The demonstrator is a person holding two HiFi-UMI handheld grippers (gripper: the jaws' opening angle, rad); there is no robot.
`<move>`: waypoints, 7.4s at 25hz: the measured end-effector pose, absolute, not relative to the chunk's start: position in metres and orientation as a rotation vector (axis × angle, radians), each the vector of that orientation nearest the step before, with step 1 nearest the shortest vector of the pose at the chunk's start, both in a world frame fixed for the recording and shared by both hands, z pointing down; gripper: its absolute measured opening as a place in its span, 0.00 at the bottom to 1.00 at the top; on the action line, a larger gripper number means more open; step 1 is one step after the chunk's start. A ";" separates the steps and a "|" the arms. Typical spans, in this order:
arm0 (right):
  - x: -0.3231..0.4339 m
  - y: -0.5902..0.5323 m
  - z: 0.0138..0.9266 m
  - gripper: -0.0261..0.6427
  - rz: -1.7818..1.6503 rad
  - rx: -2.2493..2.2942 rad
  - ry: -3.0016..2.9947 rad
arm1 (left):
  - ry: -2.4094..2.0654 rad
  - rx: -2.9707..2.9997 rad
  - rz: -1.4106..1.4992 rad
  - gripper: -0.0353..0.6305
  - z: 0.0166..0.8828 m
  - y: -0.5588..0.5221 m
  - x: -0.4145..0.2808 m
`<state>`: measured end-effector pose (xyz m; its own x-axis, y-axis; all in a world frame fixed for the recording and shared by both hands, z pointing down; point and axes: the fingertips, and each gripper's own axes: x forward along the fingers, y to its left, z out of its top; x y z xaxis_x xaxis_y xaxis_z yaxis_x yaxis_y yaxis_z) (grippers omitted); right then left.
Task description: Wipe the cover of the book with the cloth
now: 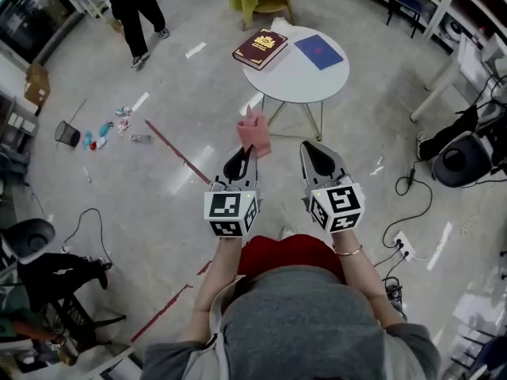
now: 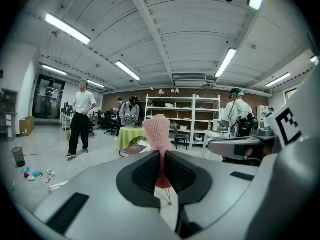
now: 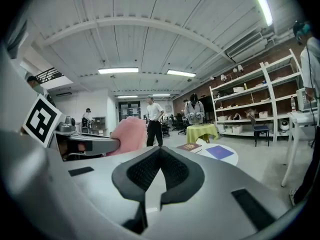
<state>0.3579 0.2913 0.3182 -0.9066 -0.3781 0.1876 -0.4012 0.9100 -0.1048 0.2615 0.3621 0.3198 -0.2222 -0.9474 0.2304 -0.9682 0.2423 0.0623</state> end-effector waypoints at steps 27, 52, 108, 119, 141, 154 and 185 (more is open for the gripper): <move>0.289 0.216 0.356 0.08 0.345 0.591 -2.863 | -2.303 1.729 0.205 0.10 0.341 0.301 0.175; 0.032 0.080 0.388 0.08 0.383 0.861 -2.694 | -2.060 1.849 0.183 0.10 0.392 0.157 -0.092; 0.045 -0.208 0.460 0.08 0.615 1.540 -2.230 | -1.144 2.285 0.546 0.10 0.497 -0.208 -0.046; 0.036 -0.207 0.497 0.08 0.711 1.579 -2.103 | -0.939 2.224 0.801 0.10 0.563 -0.214 -0.041; -0.028 -0.219 0.507 0.08 0.676 1.440 -2.136 | -1.116 2.003 0.828 0.10 0.585 -0.205 -0.162; -0.007 -0.201 0.494 0.08 0.652 1.473 -2.162 | -1.333 1.914 0.864 0.10 0.564 -0.191 -0.210; 0.031 -0.157 0.514 0.08 0.684 1.446 -2.103 | -1.025 2.017 0.885 0.10 0.581 -0.129 -0.090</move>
<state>0.0311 -0.1567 0.5143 -0.3154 -0.6941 0.6471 -0.9420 0.3116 -0.1249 -0.0905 -0.1288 0.5806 0.4538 -0.3775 0.8072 -0.8536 -0.4441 0.2723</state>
